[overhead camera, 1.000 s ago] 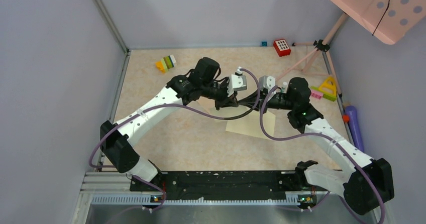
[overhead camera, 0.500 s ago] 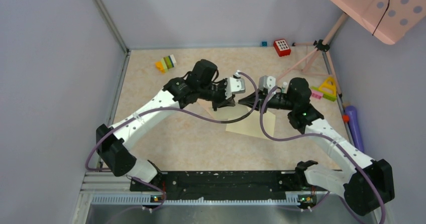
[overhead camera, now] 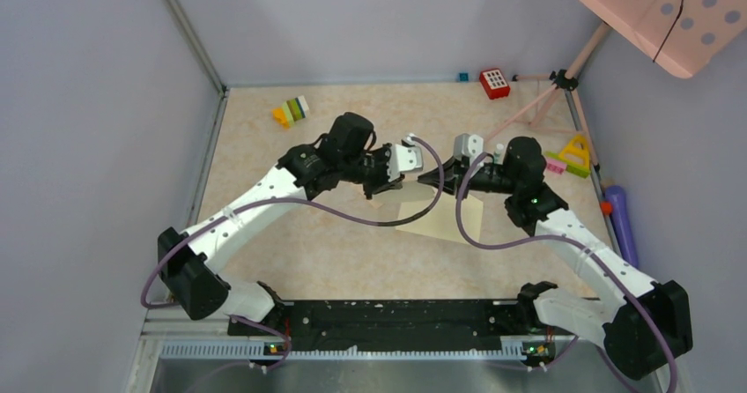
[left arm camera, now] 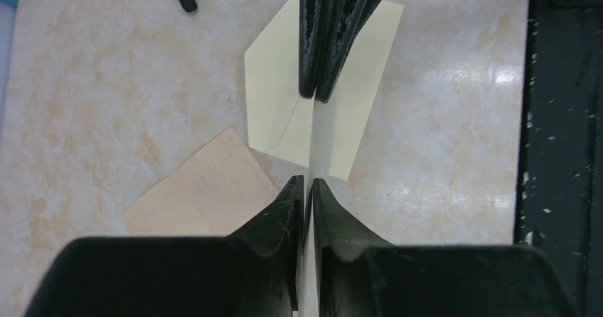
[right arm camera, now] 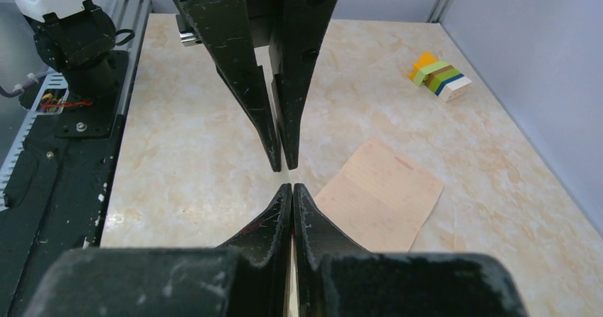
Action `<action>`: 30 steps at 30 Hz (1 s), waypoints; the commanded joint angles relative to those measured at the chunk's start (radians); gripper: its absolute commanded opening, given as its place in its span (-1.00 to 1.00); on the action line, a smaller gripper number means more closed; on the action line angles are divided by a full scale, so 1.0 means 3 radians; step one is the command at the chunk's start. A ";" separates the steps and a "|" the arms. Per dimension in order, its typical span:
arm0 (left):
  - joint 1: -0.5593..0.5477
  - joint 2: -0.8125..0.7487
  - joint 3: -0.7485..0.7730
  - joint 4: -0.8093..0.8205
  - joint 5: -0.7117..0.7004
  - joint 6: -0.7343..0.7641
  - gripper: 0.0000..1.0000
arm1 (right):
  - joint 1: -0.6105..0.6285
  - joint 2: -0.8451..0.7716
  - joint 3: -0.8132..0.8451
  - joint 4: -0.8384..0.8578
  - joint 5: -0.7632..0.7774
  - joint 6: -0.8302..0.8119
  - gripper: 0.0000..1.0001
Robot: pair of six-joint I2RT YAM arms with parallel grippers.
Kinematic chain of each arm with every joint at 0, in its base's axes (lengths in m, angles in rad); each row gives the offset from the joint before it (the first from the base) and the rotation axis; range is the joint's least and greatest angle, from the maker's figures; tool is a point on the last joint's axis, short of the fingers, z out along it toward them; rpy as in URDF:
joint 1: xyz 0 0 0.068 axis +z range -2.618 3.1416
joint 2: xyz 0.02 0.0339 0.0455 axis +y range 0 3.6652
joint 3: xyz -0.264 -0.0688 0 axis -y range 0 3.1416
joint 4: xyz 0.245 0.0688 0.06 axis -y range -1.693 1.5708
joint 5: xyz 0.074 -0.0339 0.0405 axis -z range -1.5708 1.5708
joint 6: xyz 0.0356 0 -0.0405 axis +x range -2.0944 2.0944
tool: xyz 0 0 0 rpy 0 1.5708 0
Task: Place the letter into the envelope and seal it
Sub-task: Fold the letter.
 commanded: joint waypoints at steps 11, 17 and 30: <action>0.0125 -0.0312 -0.0246 0.0021 -0.0362 0.0173 -1.00 | 0.0016 -0.0098 0.0120 -0.0038 -0.0031 -0.0093 -1.00; 0.0196 -0.0395 -0.0342 0.0016 -0.0387 0.0216 -0.21 | 0.0017 -0.0098 0.0132 -0.0063 -0.0039 -0.0106 -1.00; 0.0379 -0.0554 -0.0487 -0.0082 -0.0436 0.0325 -0.32 | 0.0016 -0.0104 0.0163 -0.0132 -0.0054 -0.0151 -1.00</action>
